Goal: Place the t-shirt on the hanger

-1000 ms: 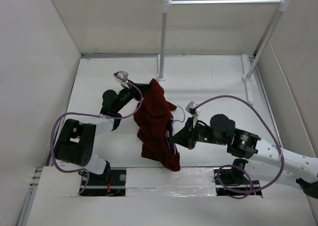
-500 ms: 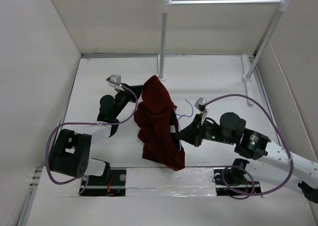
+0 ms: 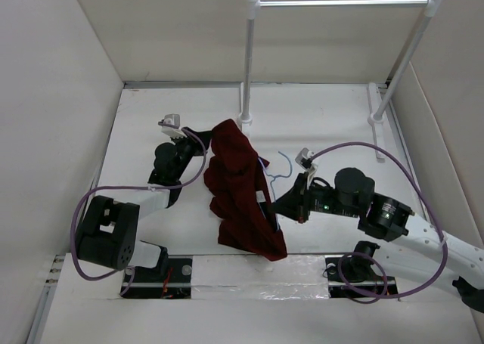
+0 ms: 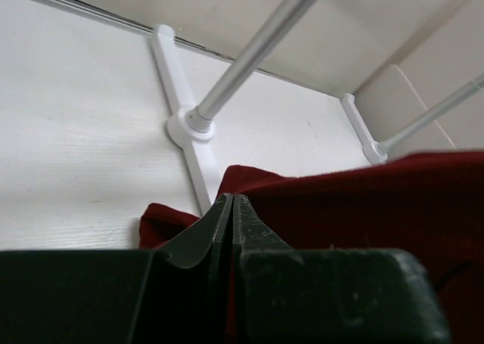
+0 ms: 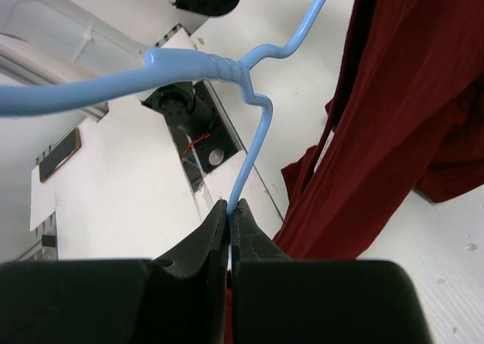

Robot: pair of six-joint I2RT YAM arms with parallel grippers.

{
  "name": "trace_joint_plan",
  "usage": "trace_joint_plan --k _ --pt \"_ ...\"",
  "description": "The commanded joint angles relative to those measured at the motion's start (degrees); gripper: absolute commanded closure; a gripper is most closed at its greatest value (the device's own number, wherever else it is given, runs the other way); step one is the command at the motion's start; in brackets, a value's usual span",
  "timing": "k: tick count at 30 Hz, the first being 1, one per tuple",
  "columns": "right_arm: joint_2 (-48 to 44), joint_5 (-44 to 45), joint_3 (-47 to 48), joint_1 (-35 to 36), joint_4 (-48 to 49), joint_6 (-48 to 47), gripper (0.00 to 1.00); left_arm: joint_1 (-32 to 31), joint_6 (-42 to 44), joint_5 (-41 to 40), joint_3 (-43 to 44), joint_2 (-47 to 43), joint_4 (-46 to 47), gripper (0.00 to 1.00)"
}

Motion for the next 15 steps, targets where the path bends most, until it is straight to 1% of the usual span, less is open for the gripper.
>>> trace_joint_plan --k 1,5,6,8,10,11,12,13,14,15 --pt "-0.82 -3.77 4.36 -0.21 0.34 -0.82 1.00 0.13 -0.70 -6.55 3.94 -0.78 -3.26 1.00" --pt "-0.55 -3.78 5.33 0.31 -4.67 -0.47 1.00 0.13 -1.67 -10.16 7.02 -2.45 -8.26 1.00" --pt "-0.81 -4.04 5.59 0.32 -5.12 -0.29 1.00 0.13 -1.85 -12.43 7.73 -3.15 -9.24 1.00" --pt "-1.34 -5.36 7.87 0.32 -6.87 0.23 1.00 0.13 -2.55 -13.94 9.57 -3.77 -11.17 1.00" --pt "-1.08 -4.84 11.29 0.32 -9.51 -0.55 1.00 0.13 -4.22 -13.86 11.67 -4.21 -11.97 1.00" --pt "-0.65 -3.97 16.44 0.32 -13.26 -1.95 1.00 0.13 -4.66 -13.17 12.64 -4.38 -13.28 1.00" --pt "0.84 -2.57 19.37 0.32 -15.13 -2.75 1.00 0.13 -5.44 -12.81 13.61 -5.17 -13.99 1.00" --pt "1.64 0.58 22.61 0.32 -17.06 -3.62 1.00 0.13 -6.06 -12.46 14.40 -5.61 -14.43 1.00" --pt "2.69 2.00 29.61 0.32 -20.39 -5.63 1.00 0.13 -6.76 -11.59 16.15 -6.14 -15.39 1.00" --pt "3.66 3.59 33.59 0.32 -21.81 -6.78 1.00 0.13 -8.08 -11.14 17.21 -7.54 -16.10 1.00"
